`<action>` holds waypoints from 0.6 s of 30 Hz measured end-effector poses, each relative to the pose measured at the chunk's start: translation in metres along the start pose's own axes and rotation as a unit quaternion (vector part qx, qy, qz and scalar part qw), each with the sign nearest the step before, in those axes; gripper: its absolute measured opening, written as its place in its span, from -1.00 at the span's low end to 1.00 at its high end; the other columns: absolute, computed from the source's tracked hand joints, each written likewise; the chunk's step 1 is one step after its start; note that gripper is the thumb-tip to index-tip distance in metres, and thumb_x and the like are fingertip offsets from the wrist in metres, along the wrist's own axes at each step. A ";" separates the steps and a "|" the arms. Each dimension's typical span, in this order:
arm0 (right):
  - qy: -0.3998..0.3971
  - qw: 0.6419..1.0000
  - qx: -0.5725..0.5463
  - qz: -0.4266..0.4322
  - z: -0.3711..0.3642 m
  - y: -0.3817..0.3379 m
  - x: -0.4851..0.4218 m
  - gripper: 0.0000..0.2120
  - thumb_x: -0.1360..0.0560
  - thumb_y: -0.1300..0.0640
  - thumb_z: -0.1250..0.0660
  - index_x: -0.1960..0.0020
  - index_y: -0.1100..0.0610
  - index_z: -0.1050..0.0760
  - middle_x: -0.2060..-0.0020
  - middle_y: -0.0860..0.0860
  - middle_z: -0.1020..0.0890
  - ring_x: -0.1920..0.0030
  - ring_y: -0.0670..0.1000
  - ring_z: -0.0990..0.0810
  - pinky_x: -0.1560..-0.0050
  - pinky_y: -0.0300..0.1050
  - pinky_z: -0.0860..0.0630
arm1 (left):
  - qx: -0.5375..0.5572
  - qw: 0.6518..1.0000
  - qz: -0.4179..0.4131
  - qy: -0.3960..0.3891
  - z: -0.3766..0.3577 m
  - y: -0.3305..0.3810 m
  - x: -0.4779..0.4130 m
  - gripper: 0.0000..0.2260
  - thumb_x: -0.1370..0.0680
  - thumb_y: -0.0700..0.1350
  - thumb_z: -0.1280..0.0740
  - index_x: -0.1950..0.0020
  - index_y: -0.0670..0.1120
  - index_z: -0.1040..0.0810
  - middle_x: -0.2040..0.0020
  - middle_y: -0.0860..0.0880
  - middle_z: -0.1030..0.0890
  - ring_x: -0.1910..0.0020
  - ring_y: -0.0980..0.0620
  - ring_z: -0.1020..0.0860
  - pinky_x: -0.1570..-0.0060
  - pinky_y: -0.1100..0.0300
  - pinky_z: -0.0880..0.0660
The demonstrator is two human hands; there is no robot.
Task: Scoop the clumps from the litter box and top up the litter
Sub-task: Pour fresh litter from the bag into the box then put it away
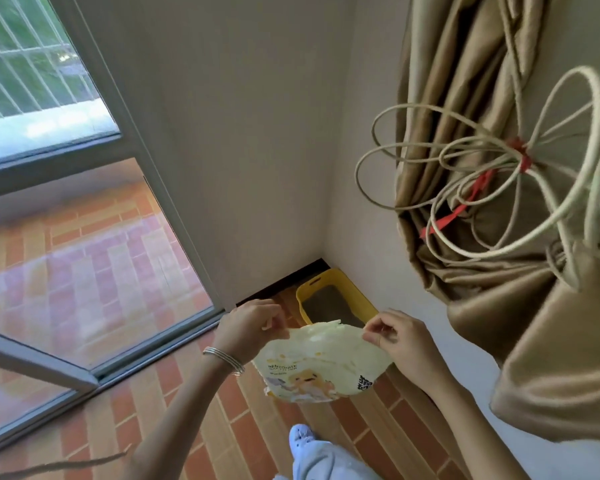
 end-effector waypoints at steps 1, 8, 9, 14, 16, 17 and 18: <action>0.003 1.000 -0.004 -0.002 -0.001 0.001 -0.010 -0.95 -0.41 0.12 -0.43 0.20 0.03 -0.56 0.25 -0.16 -0.59 0.17 -0.13 -0.56 0.15 -0.10 -0.57 | -0.006 1.000 -0.001 -0.002 0.004 -0.003 -0.011 -0.85 -0.47 0.07 -0.36 0.23 0.12 -0.42 0.32 0.26 -0.35 0.32 0.22 -0.35 0.39 0.33 -0.22; 0.006 0.999 -0.020 -0.028 -0.013 0.014 -0.059 -0.94 -0.39 0.14 -0.45 0.20 0.03 -0.58 0.26 -0.16 -0.59 0.19 -0.13 -0.57 0.14 -0.12 -0.56 | -0.016 0.999 -0.028 -0.016 0.015 -0.028 -0.079 -0.92 -0.47 0.04 -0.38 0.18 0.07 -0.55 0.27 0.23 -0.43 0.21 0.17 -0.41 0.38 0.34 -0.23; 0.007 0.999 -0.020 -0.036 -0.016 0.015 -0.064 -0.94 -0.39 0.15 -0.45 0.20 0.04 -0.58 0.26 -0.16 -0.60 0.19 -0.13 -0.57 0.14 -0.13 -0.55 | -0.021 0.999 -0.034 -0.022 0.014 -0.033 -0.087 -0.92 -0.47 0.03 -0.38 0.17 0.05 -0.56 0.24 0.22 -0.45 0.21 0.17 -0.41 0.37 0.34 -0.25; 0.042 0.997 -0.019 -0.067 -0.033 0.018 -0.091 -0.93 -0.40 0.19 -0.43 0.21 0.05 -0.58 0.25 -0.16 -0.59 0.17 -0.15 -0.56 0.14 -0.22 -0.52 | -0.031 0.997 -0.050 -0.059 0.013 -0.061 -0.132 -0.92 -0.44 0.04 -0.40 0.21 0.11 -0.53 0.31 0.24 -0.42 0.23 0.18 -0.41 0.36 0.31 -0.29; 0.063 0.995 -0.012 -0.081 -0.042 0.019 -0.100 -0.92 -0.41 0.19 -0.42 0.21 0.03 -0.57 0.24 -0.17 -0.59 0.17 -0.17 -0.56 0.14 -0.22 -0.53 | -0.026 0.994 -0.062 -0.087 0.008 -0.074 -0.152 -0.93 -0.43 0.05 -0.41 0.21 0.13 -0.54 0.29 0.22 -0.45 0.21 0.17 -0.45 0.30 0.27 -0.37; 0.074 0.993 -0.013 -0.091 -0.047 0.020 -0.105 -0.92 -0.41 0.18 -0.42 0.21 0.03 -0.57 0.24 -0.17 -0.59 0.17 -0.17 -0.56 0.13 -0.22 -0.54 | -0.022 0.992 -0.069 -0.101 0.007 -0.081 -0.161 -0.93 -0.42 0.05 -0.41 0.21 0.14 -0.54 0.28 0.22 -0.47 0.21 0.17 -0.46 0.27 0.25 -0.39; 0.087 0.991 -0.011 -0.102 -0.053 0.020 -0.111 -0.93 -0.41 0.18 -0.42 0.21 0.04 -0.57 0.24 -0.17 -0.59 0.16 -0.18 -0.56 0.12 -0.21 -0.54 | -0.020 0.990 -0.077 -0.115 0.005 -0.087 -0.171 -0.92 -0.42 0.05 -0.42 0.22 0.15 -0.53 0.27 0.21 -0.48 0.21 0.17 -0.46 0.27 0.25 -0.40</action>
Point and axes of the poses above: each hand's wrist, its own x-axis away from the middle knuckle, its own z-axis out of the back of the hand, y = z × x, the point moved 8 cm from there along -x, towards the middle knuckle
